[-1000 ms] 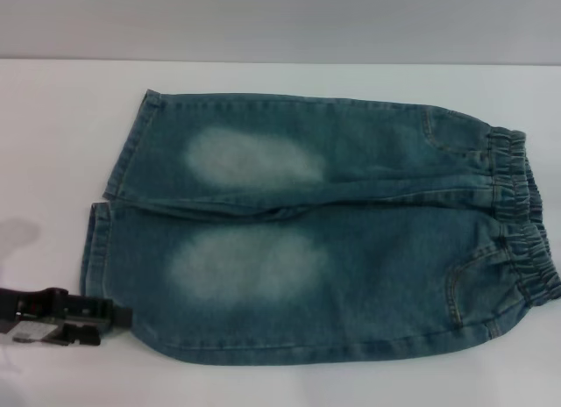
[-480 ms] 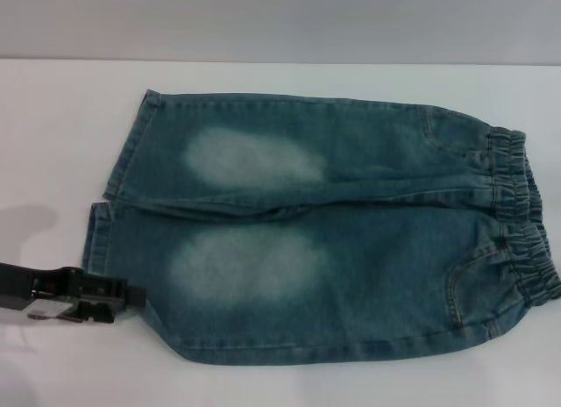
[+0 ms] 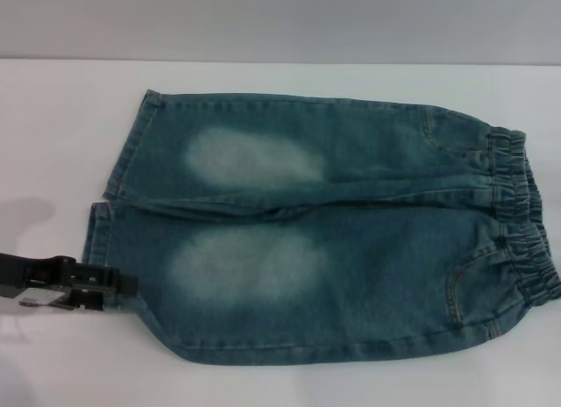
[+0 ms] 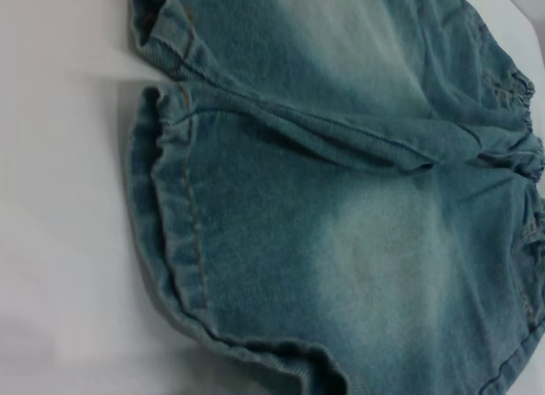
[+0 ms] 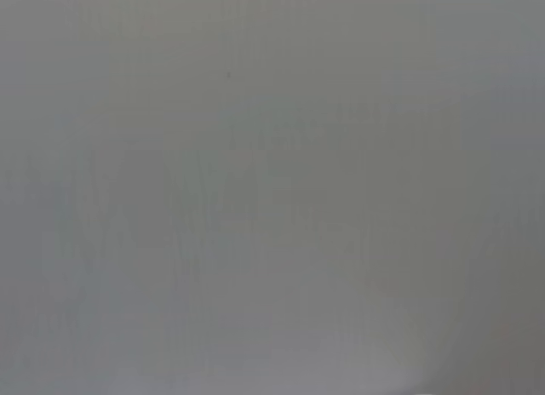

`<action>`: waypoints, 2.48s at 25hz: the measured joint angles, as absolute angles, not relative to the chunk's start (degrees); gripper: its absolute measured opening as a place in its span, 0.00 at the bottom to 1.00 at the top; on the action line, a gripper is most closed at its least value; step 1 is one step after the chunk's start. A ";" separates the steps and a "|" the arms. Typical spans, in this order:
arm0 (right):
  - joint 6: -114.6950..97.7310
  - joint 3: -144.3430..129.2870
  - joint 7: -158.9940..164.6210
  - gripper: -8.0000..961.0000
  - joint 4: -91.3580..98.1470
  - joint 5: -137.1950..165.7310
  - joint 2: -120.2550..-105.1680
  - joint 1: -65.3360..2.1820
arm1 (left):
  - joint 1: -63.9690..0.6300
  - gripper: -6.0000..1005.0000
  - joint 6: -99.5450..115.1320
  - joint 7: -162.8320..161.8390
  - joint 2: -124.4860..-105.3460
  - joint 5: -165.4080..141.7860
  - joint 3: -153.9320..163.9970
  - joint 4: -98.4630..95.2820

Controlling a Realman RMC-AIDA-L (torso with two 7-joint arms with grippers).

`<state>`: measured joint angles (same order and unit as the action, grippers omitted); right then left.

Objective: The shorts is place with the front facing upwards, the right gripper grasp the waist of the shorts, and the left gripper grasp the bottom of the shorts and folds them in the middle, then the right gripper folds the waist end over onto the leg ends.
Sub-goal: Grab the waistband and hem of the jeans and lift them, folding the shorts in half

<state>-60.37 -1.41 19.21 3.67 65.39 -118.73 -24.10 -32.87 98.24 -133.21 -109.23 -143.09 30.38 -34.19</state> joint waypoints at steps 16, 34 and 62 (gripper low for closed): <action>-60.49 -1.41 19.47 0.78 3.43 65.39 -118.74 -24.60 | -32.35 0.83 99.09 -133.12 -107.14 -143.17 30.49 -34.27; -60.36 -1.40 19.51 0.78 3.42 65.12 -118.73 -25.50 | -31.96 0.83 99.77 -133.02 -106.90 -143.58 30.82 -34.19; -60.38 -1.40 19.16 0.78 2.11 65.10 -118.82 -26.87 | -29.95 0.83 99.66 -131.81 -106.41 -145.88 33.26 -33.73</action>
<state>-60.38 -1.40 19.16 2.11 65.10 -118.82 -26.87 -29.95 99.66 -131.81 -106.41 -145.88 33.26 -33.73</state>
